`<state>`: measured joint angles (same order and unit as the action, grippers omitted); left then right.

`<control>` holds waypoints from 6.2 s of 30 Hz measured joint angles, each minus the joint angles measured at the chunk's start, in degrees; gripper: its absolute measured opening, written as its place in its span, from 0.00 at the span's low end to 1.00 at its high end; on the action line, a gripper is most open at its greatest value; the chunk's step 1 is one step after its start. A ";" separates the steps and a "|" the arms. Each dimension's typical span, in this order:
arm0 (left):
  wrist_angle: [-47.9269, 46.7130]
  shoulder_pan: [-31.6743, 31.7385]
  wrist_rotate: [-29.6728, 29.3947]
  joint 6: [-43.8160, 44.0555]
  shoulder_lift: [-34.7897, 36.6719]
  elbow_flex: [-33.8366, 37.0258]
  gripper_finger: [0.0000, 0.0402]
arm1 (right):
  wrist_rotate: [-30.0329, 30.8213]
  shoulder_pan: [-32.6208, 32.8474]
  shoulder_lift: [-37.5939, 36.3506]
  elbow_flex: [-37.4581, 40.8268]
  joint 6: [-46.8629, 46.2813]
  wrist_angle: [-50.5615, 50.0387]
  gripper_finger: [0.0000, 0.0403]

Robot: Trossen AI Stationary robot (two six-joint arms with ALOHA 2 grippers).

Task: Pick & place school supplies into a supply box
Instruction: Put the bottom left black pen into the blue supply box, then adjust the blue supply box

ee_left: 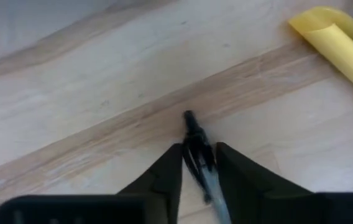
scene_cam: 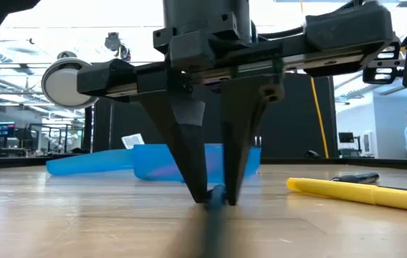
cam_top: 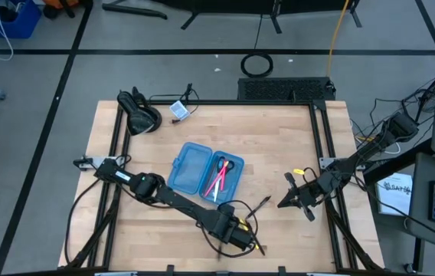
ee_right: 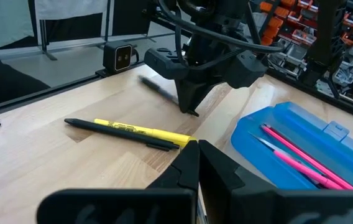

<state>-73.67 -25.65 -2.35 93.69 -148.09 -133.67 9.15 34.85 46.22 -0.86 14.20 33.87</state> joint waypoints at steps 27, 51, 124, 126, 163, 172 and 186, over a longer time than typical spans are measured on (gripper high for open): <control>-1.73 -0.63 -5.63 -6.29 1.62 0.35 0.14 | -0.02 0.00 0.00 -0.01 -0.05 0.02 0.00; -16.52 -2.92 -28.97 -8.95 22.65 0.57 0.14 | -0.21 0.00 -0.01 -0.01 -1.27 0.19 0.00; 18.58 26.01 -5.96 -36.61 25.31 37.14 0.24 | -0.26 0.00 0.11 0.00 -3.02 2.36 0.00; 18.48 26.01 -5.19 -36.57 25.31 37.16 0.28 | -0.26 0.00 0.11 -0.01 -3.02 2.36 0.00; 28.53 -8.26 -38.99 -55.80 63.47 68.76 0.14 | -0.45 0.07 0.22 0.00 -5.75 -1.07 0.00; 59.50 -5.00 -22.47 -60.65 61.04 83.22 0.01 | 0.29 0.07 0.20 -0.02 -8.75 4.01 0.00; 54.55 0.08 -15.53 -62.59 37.57 65.05 0.02 | 13.30 0.00 0.01 0.00 -3.85 13.13 0.00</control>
<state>-19.12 -25.57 -17.88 31.10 -110.52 -68.61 22.45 34.85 46.23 -0.86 10.34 47.00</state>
